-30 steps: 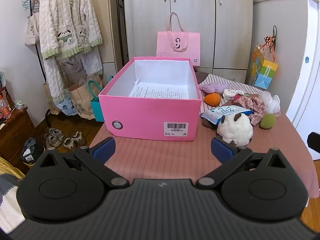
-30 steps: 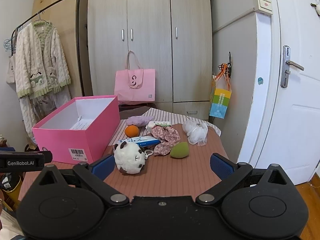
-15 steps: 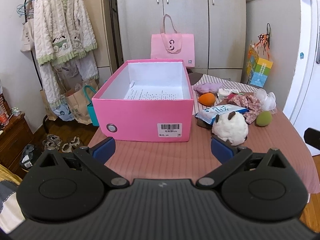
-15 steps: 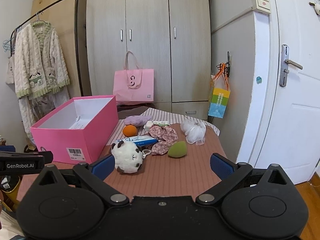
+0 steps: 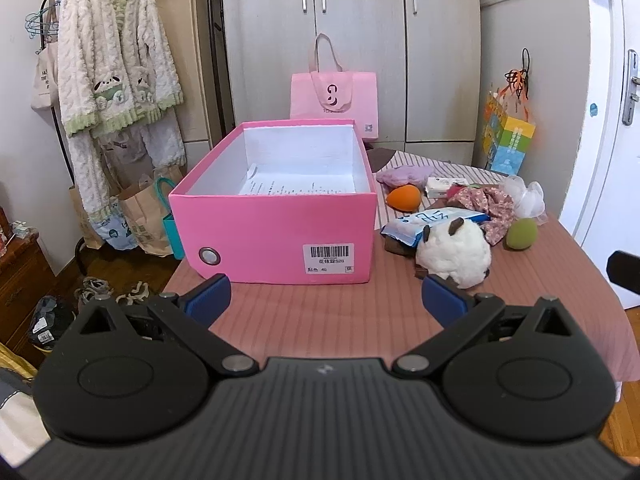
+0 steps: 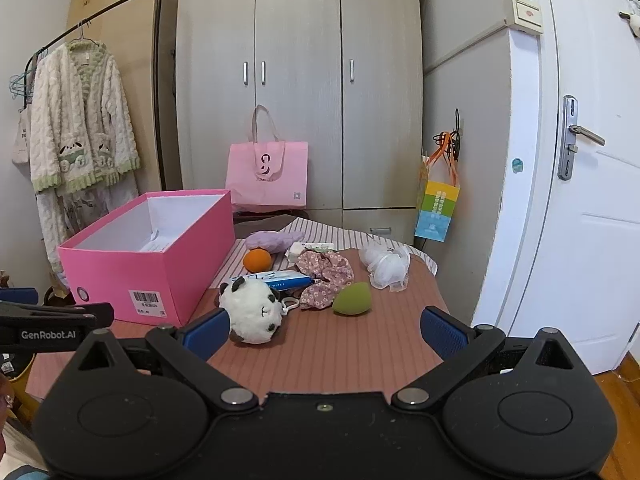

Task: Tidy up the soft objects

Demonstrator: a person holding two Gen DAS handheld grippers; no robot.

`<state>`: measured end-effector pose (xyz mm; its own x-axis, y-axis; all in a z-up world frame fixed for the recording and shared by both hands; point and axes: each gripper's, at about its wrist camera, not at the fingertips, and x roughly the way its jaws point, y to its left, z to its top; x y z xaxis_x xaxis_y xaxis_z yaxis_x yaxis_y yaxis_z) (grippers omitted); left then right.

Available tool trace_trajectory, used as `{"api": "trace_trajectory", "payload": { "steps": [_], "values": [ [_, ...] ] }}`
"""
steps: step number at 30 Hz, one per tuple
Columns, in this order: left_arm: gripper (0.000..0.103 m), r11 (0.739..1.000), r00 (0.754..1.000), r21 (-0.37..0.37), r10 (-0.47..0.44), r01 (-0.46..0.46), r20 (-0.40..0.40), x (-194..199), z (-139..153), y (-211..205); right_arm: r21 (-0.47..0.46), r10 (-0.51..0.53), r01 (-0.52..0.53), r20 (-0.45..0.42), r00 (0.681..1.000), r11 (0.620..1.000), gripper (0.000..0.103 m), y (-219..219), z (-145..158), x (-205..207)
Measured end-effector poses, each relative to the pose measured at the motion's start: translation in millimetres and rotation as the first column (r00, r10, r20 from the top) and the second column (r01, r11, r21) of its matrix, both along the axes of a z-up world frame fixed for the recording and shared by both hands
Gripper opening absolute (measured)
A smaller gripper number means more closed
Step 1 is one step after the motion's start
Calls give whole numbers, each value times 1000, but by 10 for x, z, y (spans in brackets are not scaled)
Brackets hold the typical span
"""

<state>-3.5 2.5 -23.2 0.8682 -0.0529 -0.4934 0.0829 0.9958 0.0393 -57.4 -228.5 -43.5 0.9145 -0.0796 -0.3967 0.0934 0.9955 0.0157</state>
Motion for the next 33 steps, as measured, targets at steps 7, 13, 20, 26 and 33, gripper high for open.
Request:
{"api": "trace_trajectory", "payload": {
  "steps": [7,13,20,26,33],
  "values": [
    [103,1000,1000,6,-6,6,9,-17,8,-9,1,-4,4,-8,1000,1000,103,-13,-12,17],
    [103,1000,1000,9,-10,10,11,-29,18,-15,2,-10,10,-14,1000,1000,103,-46,-25,32],
    [103,1000,1000,-8,-6,6,15,-33,44,-14,-9,-4,4,6,1000,1000,103,-45,2,-15],
    [103,1000,1000,3,-11,11,9,6,46,-74,-25,14,-14,12,1000,1000,103,-51,9,17],
    [102,998,998,-33,-46,47,47,90,88,-118,-11,80,-80,18,997,997,103,-102,22,104]
  ]
}}
